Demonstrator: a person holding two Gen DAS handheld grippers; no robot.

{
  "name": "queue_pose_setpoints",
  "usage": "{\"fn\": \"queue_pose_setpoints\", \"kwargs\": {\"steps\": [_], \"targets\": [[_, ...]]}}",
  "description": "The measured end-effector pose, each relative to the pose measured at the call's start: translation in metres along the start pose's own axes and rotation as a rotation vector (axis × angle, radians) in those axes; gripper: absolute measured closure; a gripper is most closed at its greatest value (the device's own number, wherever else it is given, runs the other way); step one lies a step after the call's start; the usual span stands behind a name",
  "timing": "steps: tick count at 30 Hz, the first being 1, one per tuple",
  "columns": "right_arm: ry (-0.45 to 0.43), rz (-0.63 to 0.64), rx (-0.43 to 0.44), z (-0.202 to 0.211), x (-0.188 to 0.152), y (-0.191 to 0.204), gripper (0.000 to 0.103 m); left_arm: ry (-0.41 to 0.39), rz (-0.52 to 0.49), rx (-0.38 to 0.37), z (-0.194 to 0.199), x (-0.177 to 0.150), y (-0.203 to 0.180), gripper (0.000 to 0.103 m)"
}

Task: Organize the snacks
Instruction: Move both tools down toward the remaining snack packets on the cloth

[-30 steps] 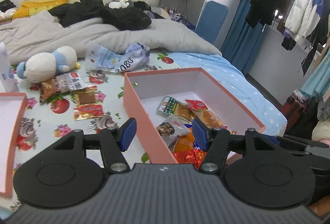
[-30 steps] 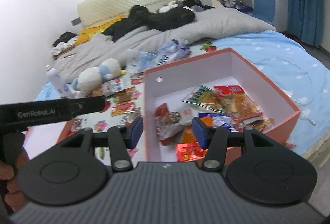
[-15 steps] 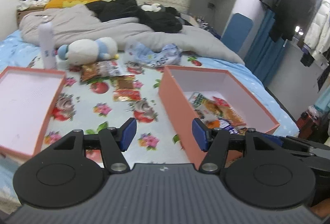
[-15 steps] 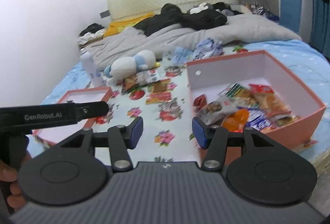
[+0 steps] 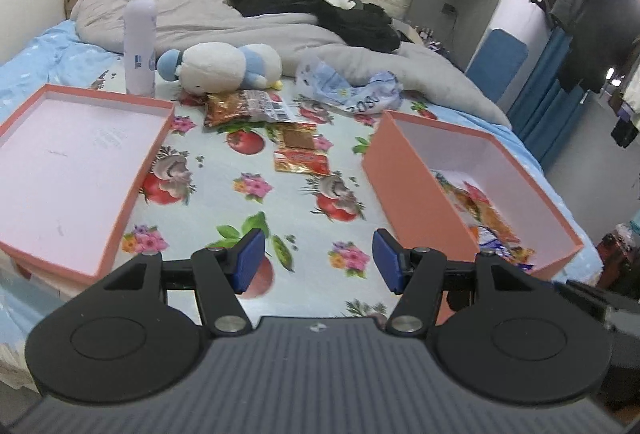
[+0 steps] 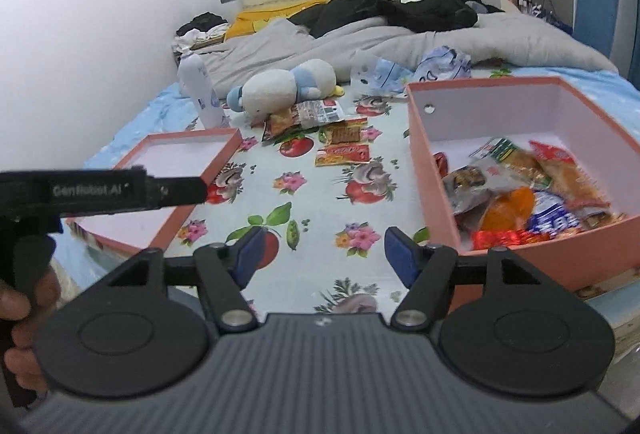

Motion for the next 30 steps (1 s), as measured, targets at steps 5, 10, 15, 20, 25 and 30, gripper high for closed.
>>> {"fn": "queue_pose_setpoints", "kwargs": {"steps": [5, 10, 15, 20, 25, 30], "targets": [[-0.03, -0.001, 0.016, -0.039, 0.003, 0.003, 0.035, -0.001, -0.007, 0.015, -0.042, 0.02, 0.014, 0.038], [-0.035, 0.066, 0.001, -0.078, 0.016, 0.003, 0.035, 0.022, -0.002, 0.034, -0.086, 0.039, 0.023, 0.038], [-0.055, 0.063, 0.006, -0.103, 0.03, -0.005, 0.035, 0.055, 0.048, 0.032, -0.118, 0.046, 0.03, 0.038], [-0.04, 0.059, -0.01, -0.136, 0.04, -0.021, 0.035, 0.094, 0.052, 0.039, -0.153, 0.054, 0.03, 0.038], [-0.011, 0.049, -0.025, -0.176, 0.049, -0.039, 0.035, 0.111, 0.035, 0.042, -0.191, 0.075, 0.028, 0.038], [-0.014, 0.022, -0.033, -0.213, 0.06, -0.058, 0.035, 0.117, 0.028, 0.065, -0.234, 0.099, 0.033, 0.035]]}}
Point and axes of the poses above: each gripper's, at about its wrist camera, not at the fingertips, and z roughly against the way its jaws point, y to its left, x to its top, the point moved 8 cm from there along -z, roughly the way its jaws point, and after that the axes turned 13 degrees about x, right-handed, at the moved point
